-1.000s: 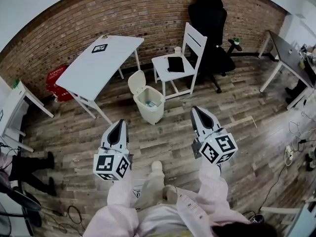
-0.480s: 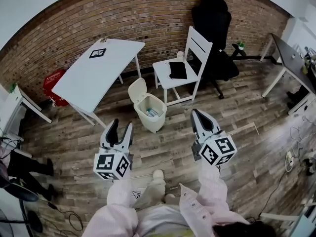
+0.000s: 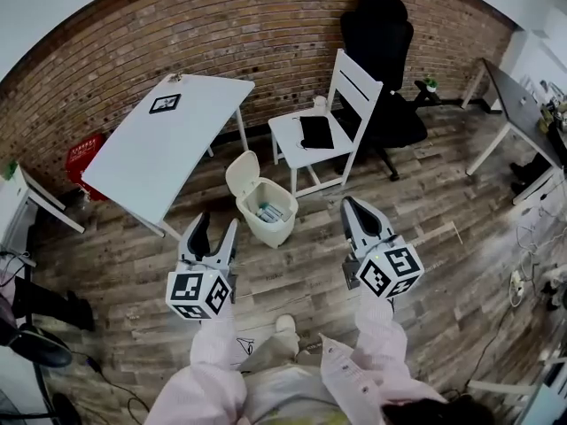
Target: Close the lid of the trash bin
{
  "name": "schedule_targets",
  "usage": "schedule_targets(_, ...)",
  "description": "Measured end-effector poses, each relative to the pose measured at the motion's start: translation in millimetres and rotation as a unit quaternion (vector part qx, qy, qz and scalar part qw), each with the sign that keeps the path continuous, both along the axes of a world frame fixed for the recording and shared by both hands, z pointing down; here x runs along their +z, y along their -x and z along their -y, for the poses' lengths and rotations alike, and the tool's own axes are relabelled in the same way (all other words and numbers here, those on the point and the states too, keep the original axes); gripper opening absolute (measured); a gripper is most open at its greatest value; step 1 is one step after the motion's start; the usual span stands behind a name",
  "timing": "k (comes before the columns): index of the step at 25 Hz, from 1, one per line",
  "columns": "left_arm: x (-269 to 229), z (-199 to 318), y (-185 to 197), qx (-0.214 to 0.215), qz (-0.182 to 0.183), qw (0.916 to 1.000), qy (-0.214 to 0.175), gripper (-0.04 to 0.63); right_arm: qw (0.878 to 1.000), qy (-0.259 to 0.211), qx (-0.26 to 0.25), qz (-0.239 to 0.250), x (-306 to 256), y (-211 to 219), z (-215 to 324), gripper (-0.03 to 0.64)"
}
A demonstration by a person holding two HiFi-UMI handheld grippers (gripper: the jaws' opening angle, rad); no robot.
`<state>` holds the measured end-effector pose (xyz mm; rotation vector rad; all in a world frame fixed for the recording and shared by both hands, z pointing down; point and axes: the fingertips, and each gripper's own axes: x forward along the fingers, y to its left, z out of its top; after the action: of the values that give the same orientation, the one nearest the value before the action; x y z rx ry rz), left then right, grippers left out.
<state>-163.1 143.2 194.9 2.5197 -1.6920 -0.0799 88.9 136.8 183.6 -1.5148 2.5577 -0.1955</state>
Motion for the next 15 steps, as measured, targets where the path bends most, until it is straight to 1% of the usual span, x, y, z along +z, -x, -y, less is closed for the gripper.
schedule_targets(9,7.1,42.4,13.2,0.02,-0.001,0.9997,0.012,0.244,1.0,0.006,0.012,-0.008,1.3,15.1,30.2,0.003)
schedule_targets(15,14.4,56.8,20.4,0.021,-0.003,0.9995,0.025,0.244,1.0,0.019,0.008,-0.011,7.5,25.0,46.6,0.003)
